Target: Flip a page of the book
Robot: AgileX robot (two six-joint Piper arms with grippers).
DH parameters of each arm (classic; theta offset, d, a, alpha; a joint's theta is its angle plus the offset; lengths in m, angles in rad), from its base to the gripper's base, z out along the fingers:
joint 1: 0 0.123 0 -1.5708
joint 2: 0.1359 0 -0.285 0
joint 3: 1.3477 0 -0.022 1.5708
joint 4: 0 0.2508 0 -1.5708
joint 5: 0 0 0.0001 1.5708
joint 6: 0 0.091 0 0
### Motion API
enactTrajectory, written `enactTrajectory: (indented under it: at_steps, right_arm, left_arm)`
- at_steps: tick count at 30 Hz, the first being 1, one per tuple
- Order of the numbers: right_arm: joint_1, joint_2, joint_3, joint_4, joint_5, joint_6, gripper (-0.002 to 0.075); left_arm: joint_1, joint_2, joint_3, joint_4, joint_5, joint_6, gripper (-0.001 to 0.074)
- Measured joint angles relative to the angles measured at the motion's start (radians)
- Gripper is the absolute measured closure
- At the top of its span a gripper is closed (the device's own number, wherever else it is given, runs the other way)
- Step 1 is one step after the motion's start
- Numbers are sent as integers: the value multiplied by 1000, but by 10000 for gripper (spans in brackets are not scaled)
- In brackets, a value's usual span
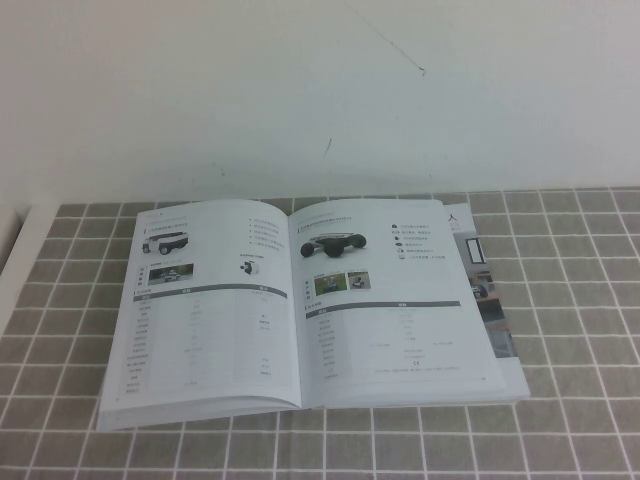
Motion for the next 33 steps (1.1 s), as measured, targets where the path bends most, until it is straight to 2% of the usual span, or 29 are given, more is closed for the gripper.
enactTrajectory:
  at_steps: [29,33]
  right_arm:
    - [0,0,0,0,0,-40,728]
    - [0,0,6,0,-61,-44,729]
  left_arm:
    - [0,0,0,0,0,0,738]
    - [0,0,0,0,0,0,738]
